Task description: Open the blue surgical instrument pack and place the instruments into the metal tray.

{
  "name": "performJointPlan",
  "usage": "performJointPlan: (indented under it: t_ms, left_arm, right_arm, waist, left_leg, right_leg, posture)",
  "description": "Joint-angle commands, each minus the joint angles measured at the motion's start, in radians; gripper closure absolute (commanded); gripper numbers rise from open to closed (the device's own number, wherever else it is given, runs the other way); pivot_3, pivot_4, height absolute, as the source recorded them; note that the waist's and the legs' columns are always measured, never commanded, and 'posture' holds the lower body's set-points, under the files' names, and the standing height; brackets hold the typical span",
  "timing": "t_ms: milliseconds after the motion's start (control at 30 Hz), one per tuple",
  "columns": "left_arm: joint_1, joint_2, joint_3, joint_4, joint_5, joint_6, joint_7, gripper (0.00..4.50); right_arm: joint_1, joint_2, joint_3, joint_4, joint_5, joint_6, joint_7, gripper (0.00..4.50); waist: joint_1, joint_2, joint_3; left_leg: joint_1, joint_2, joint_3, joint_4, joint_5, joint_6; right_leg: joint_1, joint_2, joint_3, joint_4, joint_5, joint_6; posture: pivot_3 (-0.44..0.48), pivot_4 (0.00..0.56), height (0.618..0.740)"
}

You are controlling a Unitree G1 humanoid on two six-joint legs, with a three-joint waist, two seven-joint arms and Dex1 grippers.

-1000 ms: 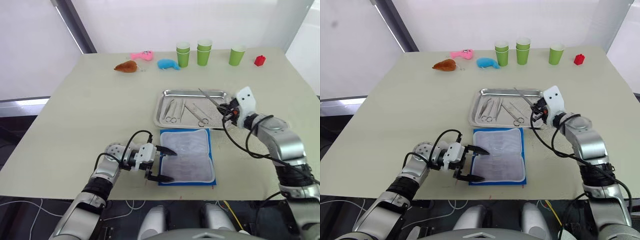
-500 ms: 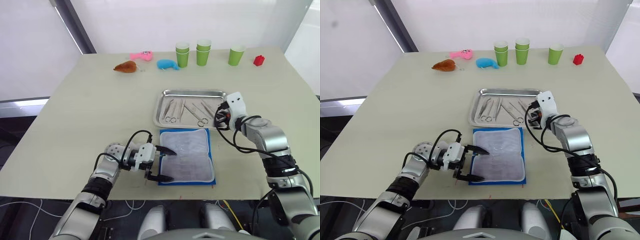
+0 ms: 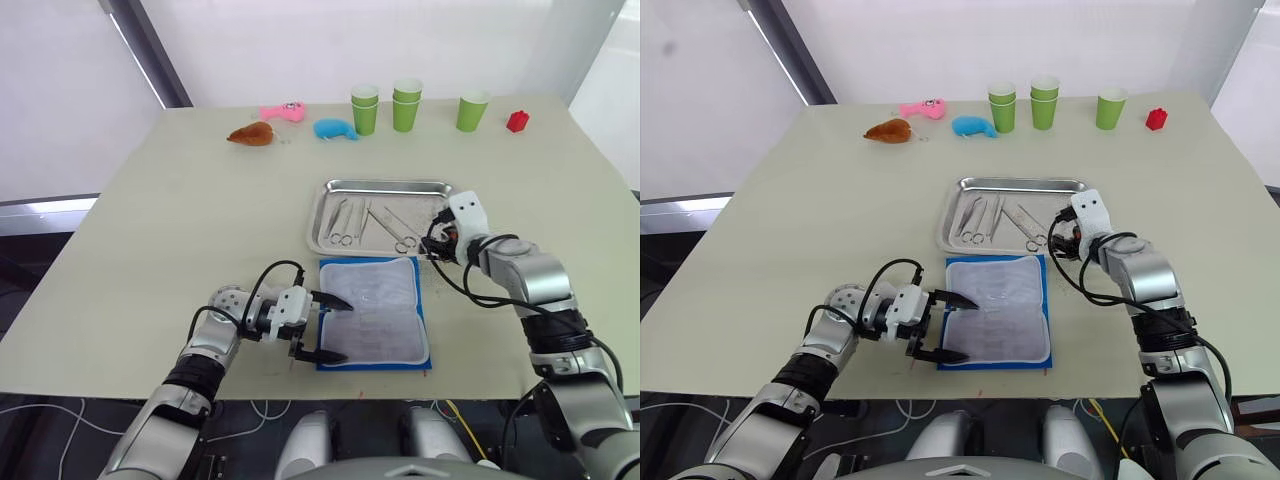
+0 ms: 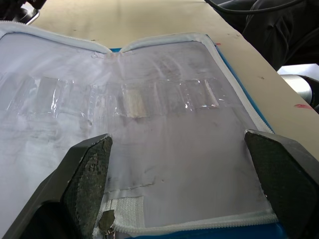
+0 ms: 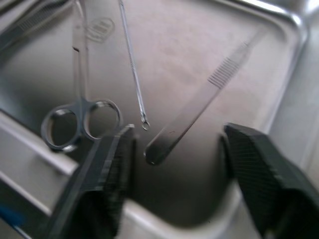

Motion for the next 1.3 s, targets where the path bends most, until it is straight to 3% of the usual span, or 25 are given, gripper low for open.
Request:
performJointPlan:
  t_ms: [33, 367, 567, 667, 733, 867, 1133, 1300]
  left_arm:
    - [0.097, 0.007, -0.069, 0.169, 0.120, 0.028, 0.021, 0.00]
    - [0.112, 0.032, -0.010, 0.001, 0.010, 0.081, -0.040, 0.00]
    - [0.127, 0.072, 0.069, -0.261, -0.143, 0.226, -0.045, 0.00]
    - [0.123, 0.098, 0.124, -0.364, -0.212, 0.291, -0.021, 0.00]
    - [0.122, 0.111, 0.160, -0.421, -0.251, 0.343, 0.007, 0.00]
    - [0.113, 0.136, 0.239, -0.506, -0.318, 0.444, 0.076, 0.00]
    - [0.140, 0.236, 0.478, -0.529, -0.397, 0.606, 0.246, 0.00]
    - [0.245, 0.320, 0.606, -0.473, -0.389, 0.635, 0.251, 0.00]
  right_arm:
    - [-0.013, -0.041, 0.004, -0.070, -0.008, -0.130, 0.057, 0.08]
    - [0.119, -0.106, -0.062, -0.243, 0.044, -0.253, 0.148, 0.08]
    - [0.305, -0.145, -0.141, -0.372, 0.138, -0.348, 0.253, 0.08]
    - [0.390, -0.159, -0.201, -0.409, 0.186, -0.425, 0.316, 0.08]
    - [0.441, -0.170, -0.228, -0.423, 0.212, -0.465, 0.353, 0.08]
    - [0.541, -0.188, -0.276, -0.439, 0.256, -0.528, 0.408, 0.08]
    - [0.711, -0.201, -0.424, -0.421, 0.380, -0.635, 0.522, 0.08]
    - [0.846, -0.222, -0.501, -0.403, 0.409, -0.704, 0.614, 0.08]
  waist:
    - [0.000, 0.000, 0.000]
    - [-0.009, -0.001, 0.002]
    - [-0.010, -0.014, 0.015]
    - [-0.005, -0.017, 0.019]
    - [0.003, -0.032, 0.033]
    - [0.004, -0.040, 0.041]
    - [0.003, -0.042, 0.047]
    - [0.003, -0.041, 0.048]
  left_leg:
    - [0.000, 0.000, 0.000, 0.000, 0.000, 0.000]
    - [-0.002, 0.000, 0.000, 0.000, 0.000, 0.000]
    - [-0.009, 0.002, 0.000, -0.003, 0.000, 0.000]
    - [-0.024, 0.002, -0.002, 0.000, 0.000, 0.000]
    - [-0.040, 0.002, -0.002, 0.006, -0.002, 0.002]
    - [-0.042, 0.002, -0.004, 0.007, -0.002, 0.002]
    - [-0.044, 0.001, -0.007, 0.011, -0.002, 0.002]
    - [-0.043, 0.002, -0.008, 0.011, -0.002, 0.002]
  right_leg:
    - [0.000, 0.000, 0.000, 0.000, 0.000, 0.000]
    - [-0.002, 0.002, 0.001, 0.000, 0.002, 0.003]
    - [-0.009, 0.006, 0.001, 0.000, 0.002, 0.003]
    - [-0.022, 0.007, 0.000, 0.001, 0.002, 0.003]
    - [-0.035, 0.005, 0.000, 0.003, 0.005, -0.001]
    - [-0.035, 0.002, -0.003, 0.003, 0.005, -0.001]
    - [-0.034, 0.001, -0.007, 0.006, 0.005, -0.001]
    - [-0.035, 0.001, -0.008, 0.009, 0.005, -0.001]
  posture:
    - [0.000, 0.150, 0.740]
    - [0.000, 0.150, 0.740]
    - [0.000, 0.150, 0.740]
    - [0.000, 0.150, 0.740]
    - [0.000, 0.150, 0.740]
    - [0.000, 0.150, 0.740]
    - [0.000, 0.150, 0.740]
    - [0.000, 0.150, 0.740]
